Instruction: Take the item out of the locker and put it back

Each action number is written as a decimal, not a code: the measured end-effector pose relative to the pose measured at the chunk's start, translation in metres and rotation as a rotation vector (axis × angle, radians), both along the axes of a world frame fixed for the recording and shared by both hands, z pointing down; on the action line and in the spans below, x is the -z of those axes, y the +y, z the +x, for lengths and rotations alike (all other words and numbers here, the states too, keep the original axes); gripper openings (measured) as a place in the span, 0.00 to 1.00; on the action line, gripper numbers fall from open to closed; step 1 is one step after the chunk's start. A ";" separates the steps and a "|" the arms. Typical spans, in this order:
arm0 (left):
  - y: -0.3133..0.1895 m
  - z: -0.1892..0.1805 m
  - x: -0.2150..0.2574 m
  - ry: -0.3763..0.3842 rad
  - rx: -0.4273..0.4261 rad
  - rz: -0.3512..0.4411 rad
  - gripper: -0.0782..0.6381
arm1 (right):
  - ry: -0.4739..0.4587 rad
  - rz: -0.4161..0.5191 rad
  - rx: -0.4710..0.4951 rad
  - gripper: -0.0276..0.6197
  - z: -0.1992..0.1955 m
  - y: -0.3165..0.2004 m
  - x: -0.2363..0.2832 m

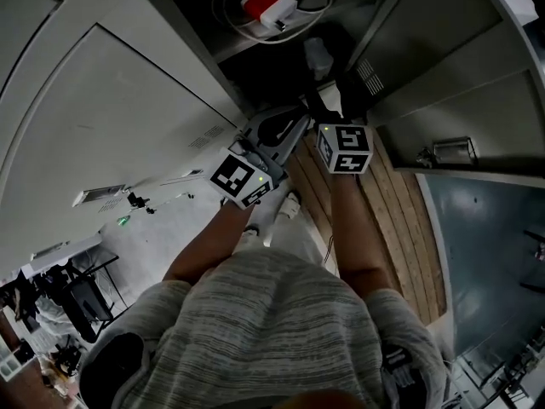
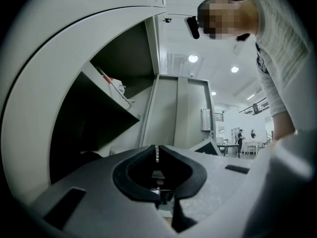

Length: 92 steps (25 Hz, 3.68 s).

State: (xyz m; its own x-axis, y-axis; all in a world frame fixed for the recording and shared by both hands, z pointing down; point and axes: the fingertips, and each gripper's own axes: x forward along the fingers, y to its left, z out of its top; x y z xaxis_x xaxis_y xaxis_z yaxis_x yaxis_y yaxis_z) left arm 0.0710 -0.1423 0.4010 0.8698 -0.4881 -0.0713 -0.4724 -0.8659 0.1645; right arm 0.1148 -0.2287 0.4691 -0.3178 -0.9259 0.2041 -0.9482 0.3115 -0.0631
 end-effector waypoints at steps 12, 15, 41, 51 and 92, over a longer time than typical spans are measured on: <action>-0.014 0.002 0.000 0.028 0.038 -0.009 0.13 | 0.043 -0.047 0.040 0.43 -0.010 -0.037 -0.013; -0.015 0.001 0.001 0.039 0.049 -0.013 0.13 | 0.072 -0.060 0.051 0.43 -0.012 -0.041 -0.016; -0.009 -0.003 0.023 0.078 0.005 -0.007 0.13 | 0.037 0.125 0.001 0.36 0.002 0.004 0.064; -0.005 0.006 0.032 0.079 -0.010 -0.015 0.13 | 0.021 0.286 -0.036 0.36 0.013 0.046 0.146; -0.016 -0.009 0.027 0.081 0.047 -0.035 0.13 | 0.053 0.005 -0.028 0.36 -0.005 -0.022 0.010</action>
State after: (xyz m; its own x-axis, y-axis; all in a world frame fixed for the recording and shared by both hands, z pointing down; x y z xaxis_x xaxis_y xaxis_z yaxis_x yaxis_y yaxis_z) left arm 0.0618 -0.1585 0.3736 0.8379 -0.5318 -0.1232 -0.4964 -0.8362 0.2333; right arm 0.1103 -0.2511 0.4591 -0.2805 -0.9355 0.2150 -0.9585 0.2848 -0.0112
